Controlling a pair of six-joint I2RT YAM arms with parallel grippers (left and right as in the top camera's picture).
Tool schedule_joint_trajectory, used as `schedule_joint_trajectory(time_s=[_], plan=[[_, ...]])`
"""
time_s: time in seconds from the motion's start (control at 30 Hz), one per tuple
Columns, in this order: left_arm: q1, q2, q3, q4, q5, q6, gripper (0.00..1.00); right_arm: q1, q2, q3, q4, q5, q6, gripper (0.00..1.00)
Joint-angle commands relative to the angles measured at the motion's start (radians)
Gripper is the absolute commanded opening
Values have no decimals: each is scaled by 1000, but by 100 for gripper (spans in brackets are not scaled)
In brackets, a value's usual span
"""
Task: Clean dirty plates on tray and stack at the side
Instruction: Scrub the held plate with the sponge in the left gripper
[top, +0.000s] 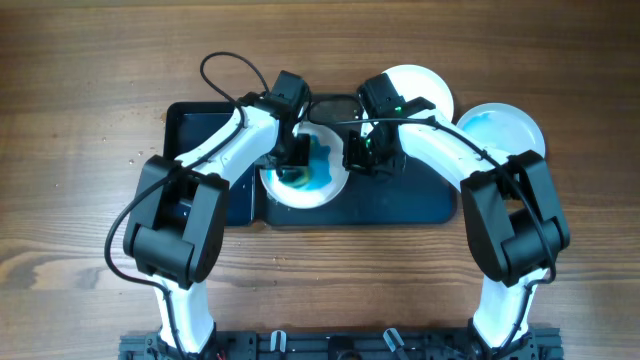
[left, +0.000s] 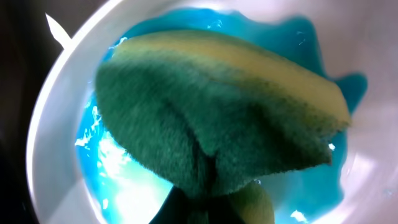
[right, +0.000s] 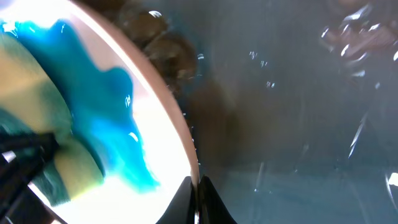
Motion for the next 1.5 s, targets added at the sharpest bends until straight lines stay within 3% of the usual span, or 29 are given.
schedule_joint_trajectory(time_s=[0.0,0.07,0.27,0.37,0.53,0.63,0.77,0.83,0.9,0.97,1.13,1.23,1.37,1.47], plan=[[18,31,-41,-124,314,312,4,-12,10,13,-7,38,0,4],[19,31,-41,-133,452,430,4,-12,10,13,-7,38,0,4],[19,31,-41,122,425,414,4,-12,10,13,-7,38,1,4],[19,31,-41,235,255,340,4,-12,10,13,-8,38,1,4],[19,31,-41,273,-254,44,4,-12,10,13,-7,38,1,4],[19,31,-41,173,-284,-78,4,-12,10,13,-7,38,1,4],[12,31,-41,-3,-89,-56,4,-12,10,13,-7,38,0,4],[12,31,-41,-61,83,56,4,-12,10,13,-7,38,0,4],[12,31,-41,-126,374,275,4,-12,10,13,-7,38,1,4],[12,31,-41,-150,529,393,4,-12,10,13,-7,38,1,4],[13,31,-41,-34,562,383,4,-12,10,13,-7,38,0,4],[15,31,-41,103,440,253,4,-12,10,13,-8,38,0,4],[15,31,-41,218,-21,-72,4,-12,10,13,-8,38,0,4],[15,31,-40,178,-256,-191,4,-12,10,13,-8,38,-5,4]])
